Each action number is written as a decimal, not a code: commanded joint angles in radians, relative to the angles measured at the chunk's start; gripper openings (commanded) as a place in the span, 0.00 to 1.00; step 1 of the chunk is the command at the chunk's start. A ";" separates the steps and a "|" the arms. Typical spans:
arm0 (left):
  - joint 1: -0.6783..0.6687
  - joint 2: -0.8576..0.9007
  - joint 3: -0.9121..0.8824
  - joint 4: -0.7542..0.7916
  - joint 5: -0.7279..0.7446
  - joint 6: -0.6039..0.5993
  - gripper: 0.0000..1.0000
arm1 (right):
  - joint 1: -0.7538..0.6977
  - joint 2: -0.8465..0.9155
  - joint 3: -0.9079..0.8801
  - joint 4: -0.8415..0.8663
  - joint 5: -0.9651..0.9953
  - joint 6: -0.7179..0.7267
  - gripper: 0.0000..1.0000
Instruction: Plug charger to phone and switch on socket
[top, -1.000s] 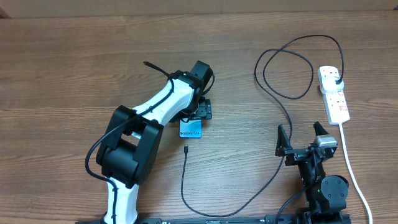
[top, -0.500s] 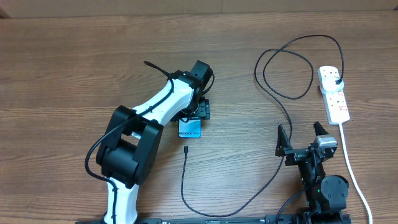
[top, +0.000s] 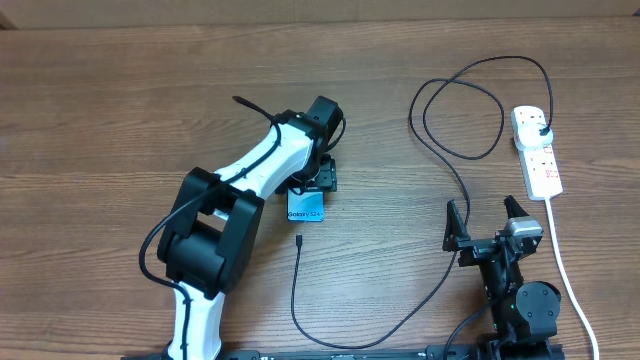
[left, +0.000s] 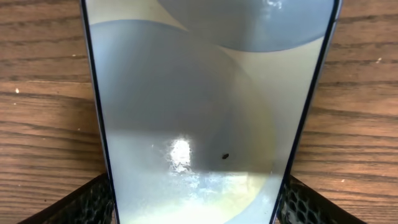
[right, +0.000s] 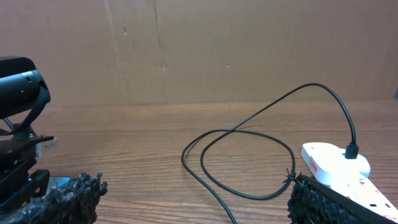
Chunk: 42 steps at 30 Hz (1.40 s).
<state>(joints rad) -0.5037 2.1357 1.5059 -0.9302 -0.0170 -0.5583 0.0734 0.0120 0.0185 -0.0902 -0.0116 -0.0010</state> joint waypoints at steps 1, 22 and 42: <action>0.000 0.126 -0.029 -0.056 0.069 0.032 0.67 | 0.006 -0.009 -0.011 0.006 0.000 -0.008 1.00; 0.000 0.075 0.188 -0.269 0.070 0.050 0.57 | 0.006 -0.009 -0.011 0.006 0.000 -0.008 1.00; 0.152 -0.101 0.183 -0.365 0.668 0.376 0.60 | 0.006 -0.009 -0.011 0.006 -0.001 -0.008 1.00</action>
<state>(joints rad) -0.3729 2.0590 1.6707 -1.2907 0.4015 -0.3096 0.0738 0.0120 0.0185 -0.0898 -0.0116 -0.0013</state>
